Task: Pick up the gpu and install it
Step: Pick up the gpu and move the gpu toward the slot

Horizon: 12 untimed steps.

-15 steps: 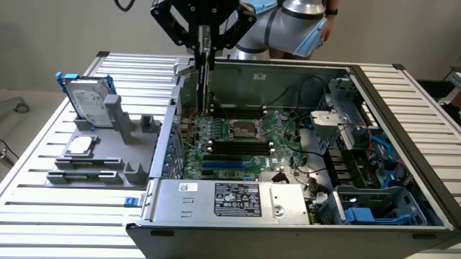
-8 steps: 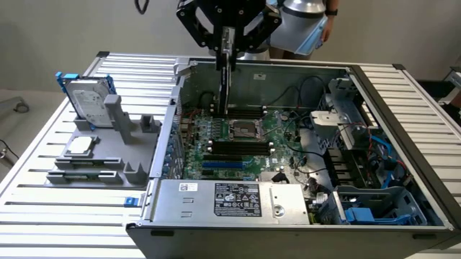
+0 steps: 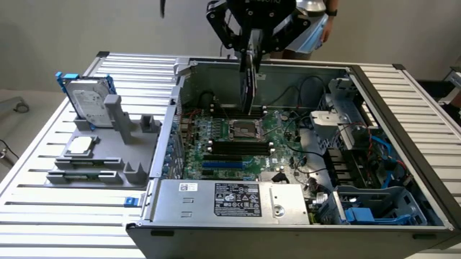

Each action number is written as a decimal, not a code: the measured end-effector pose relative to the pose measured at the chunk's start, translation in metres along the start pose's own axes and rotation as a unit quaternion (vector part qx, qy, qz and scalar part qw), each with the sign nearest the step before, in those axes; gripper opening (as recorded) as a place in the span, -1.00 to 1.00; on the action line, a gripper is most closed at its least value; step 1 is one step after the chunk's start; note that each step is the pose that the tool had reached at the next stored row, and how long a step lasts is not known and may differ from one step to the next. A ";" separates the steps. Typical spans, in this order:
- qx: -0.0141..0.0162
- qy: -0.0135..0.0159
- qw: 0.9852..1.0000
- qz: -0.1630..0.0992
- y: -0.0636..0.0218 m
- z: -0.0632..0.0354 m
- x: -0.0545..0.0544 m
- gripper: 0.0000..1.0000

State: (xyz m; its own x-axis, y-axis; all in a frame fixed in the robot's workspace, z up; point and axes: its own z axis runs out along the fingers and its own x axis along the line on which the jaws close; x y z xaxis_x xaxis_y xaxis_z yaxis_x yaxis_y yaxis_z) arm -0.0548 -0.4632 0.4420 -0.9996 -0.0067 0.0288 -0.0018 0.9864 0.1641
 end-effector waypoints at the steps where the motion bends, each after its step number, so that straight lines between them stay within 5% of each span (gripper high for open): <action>1: 0.000 0.000 1.000 0.000 -0.0001 0.0005 -0.005 -0.47; 6: 0.001 0.001 1.000 -0.005 -0.0014 0.0074 -0.019 -0.47; 12: 0.005 0.007 0.999 -0.045 -0.0030 0.0177 -0.021 -0.47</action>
State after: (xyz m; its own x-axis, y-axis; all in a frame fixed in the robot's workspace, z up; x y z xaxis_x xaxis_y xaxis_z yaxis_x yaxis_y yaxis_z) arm -0.0347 -0.4632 0.4234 -0.9947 -0.0982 0.0290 -0.0925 0.9834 0.1564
